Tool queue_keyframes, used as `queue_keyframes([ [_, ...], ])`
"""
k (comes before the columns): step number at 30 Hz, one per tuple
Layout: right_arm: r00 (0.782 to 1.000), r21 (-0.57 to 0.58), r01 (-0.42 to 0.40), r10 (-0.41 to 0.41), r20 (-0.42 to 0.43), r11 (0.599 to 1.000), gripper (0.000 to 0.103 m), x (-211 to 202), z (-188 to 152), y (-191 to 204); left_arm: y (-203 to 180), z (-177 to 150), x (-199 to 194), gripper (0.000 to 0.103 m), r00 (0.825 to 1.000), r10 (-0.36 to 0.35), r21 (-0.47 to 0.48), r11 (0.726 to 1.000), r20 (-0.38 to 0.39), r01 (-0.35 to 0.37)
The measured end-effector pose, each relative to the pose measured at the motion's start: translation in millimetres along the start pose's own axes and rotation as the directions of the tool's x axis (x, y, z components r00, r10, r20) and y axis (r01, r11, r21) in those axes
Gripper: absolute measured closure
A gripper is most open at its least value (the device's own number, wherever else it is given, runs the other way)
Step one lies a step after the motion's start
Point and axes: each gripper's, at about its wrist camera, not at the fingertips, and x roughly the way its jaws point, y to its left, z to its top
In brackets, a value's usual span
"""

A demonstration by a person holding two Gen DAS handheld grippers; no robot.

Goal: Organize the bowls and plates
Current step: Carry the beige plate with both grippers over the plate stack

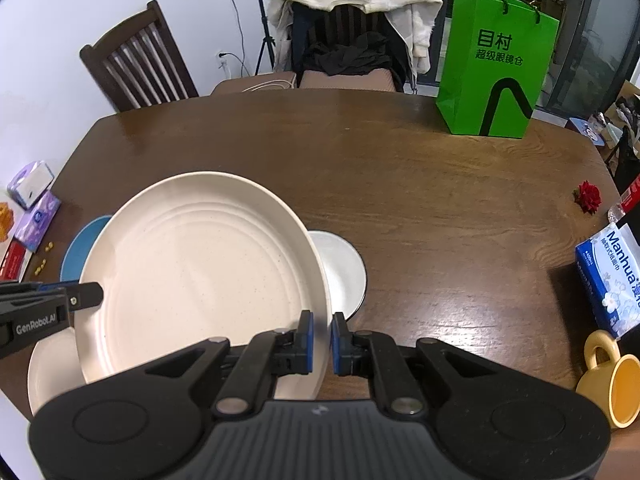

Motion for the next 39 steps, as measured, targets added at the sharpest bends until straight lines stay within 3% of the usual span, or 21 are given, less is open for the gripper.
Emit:
queue_keyframes([
  [23,0.998,-0.067,-0.010,0.006,-0.057,0.998,0.094,14.3,-50.6,49.2,43.1,-67.6,4.9,0.094,0.998,0.024,-0.049,0.998,-0.065,-0.027],
  [39,0.997,-0.065,-0.024,0.019,-0.073,0.998,0.094,25.0,-70.1,84.1,79.4,-81.1,3.6,0.094,0.997,0.020,-0.047,0.999,-0.075,-0.024],
])
